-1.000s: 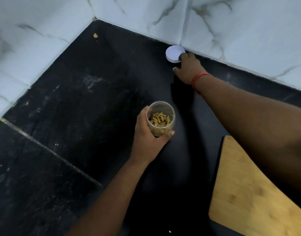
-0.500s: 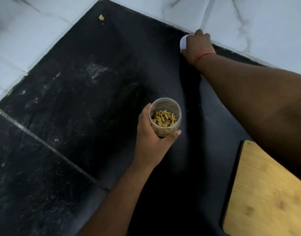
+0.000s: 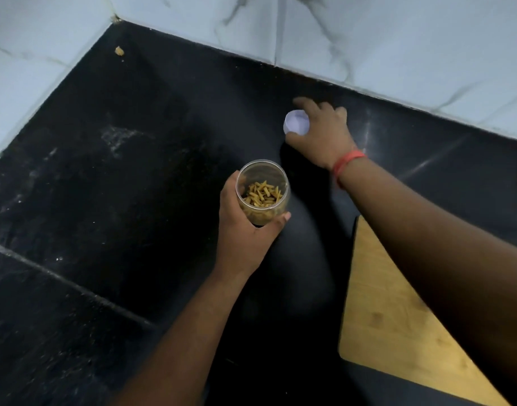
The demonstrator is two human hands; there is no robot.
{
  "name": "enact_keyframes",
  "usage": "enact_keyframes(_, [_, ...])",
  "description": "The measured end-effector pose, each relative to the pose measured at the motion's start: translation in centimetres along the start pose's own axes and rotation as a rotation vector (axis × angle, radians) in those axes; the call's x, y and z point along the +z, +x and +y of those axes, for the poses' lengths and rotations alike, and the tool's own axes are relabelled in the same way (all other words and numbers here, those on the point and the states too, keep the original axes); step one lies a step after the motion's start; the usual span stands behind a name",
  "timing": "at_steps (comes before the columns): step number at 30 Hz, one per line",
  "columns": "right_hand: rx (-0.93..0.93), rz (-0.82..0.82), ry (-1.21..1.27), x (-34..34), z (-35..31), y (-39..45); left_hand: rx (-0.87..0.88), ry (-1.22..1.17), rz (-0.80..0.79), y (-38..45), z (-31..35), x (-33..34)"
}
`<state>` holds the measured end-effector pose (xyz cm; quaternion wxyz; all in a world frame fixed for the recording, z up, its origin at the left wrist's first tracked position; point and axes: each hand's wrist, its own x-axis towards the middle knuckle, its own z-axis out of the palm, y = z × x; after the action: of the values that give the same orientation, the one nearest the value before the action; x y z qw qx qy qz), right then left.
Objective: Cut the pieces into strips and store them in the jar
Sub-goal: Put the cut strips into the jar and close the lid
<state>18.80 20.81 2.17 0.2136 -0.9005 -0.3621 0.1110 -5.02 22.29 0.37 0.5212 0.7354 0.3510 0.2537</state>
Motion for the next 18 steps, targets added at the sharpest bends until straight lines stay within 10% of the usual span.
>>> enact_keyframes(10, [0.323,0.268,0.637,-8.4,7.8,-18.4,0.119,0.040,-0.259,-5.2,5.9,9.0])
enact_keyframes(18, [0.307,0.397,0.656,-13.5,11.9,-27.8,0.164,0.046,-0.457,-10.6,8.5,15.9])
